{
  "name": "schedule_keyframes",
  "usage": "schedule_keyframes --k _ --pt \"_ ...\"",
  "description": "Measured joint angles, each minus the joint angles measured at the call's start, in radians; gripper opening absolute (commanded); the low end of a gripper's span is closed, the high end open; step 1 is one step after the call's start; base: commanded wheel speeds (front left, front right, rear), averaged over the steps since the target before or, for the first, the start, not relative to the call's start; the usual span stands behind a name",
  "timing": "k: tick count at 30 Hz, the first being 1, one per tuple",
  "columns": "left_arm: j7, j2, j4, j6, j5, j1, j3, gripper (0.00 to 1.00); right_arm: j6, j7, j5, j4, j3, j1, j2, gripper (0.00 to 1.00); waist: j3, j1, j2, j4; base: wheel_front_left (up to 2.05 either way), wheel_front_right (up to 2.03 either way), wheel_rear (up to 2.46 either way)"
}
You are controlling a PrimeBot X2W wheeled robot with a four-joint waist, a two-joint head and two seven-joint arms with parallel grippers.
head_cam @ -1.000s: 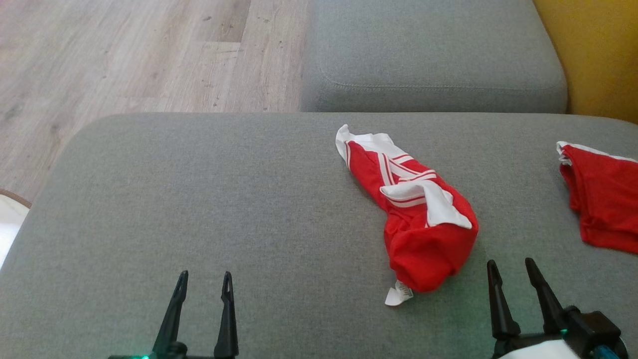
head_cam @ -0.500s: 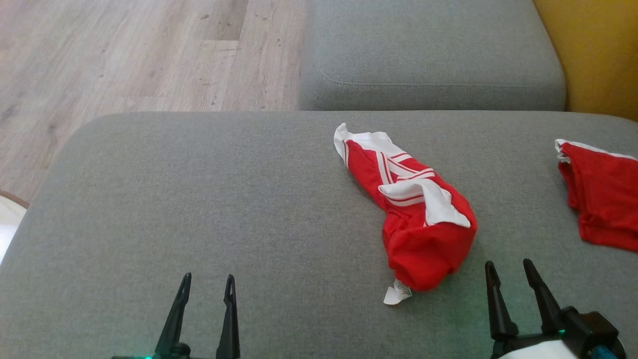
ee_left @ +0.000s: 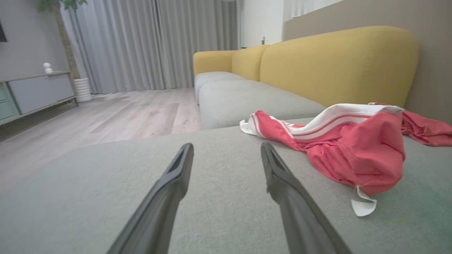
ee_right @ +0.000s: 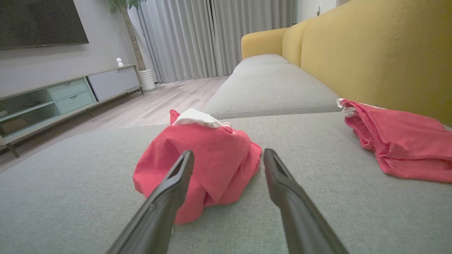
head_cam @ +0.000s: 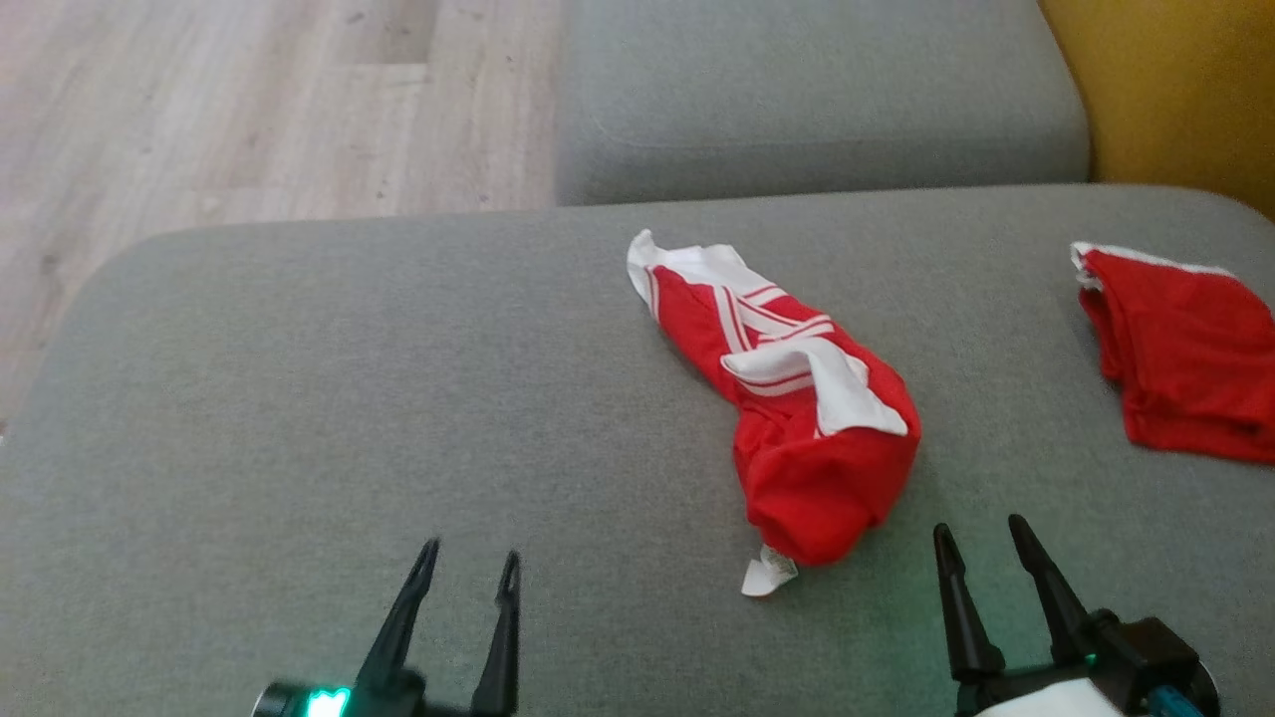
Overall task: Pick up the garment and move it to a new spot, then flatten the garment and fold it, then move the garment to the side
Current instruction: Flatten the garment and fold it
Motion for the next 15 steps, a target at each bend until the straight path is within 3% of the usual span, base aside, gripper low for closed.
schedule_keyframes --k 7,15 --pt "0.028 -0.001 0.135 -0.061 0.009 -0.229 -0.082 1.00 0.000 0.000 -0.014 -0.007 0.026 -0.032 0.000 1.00 0.064 0.0000 0.0000 -0.052 0.00 0.00 0.00" --pt "0.282 -0.009 0.205 -0.087 -0.076 -0.679 -0.291 1.00 0.000 0.000 -0.022 -0.025 0.044 -0.141 -0.005 1.00 0.210 0.0003 0.0000 -0.113 0.00 0.00 0.00"
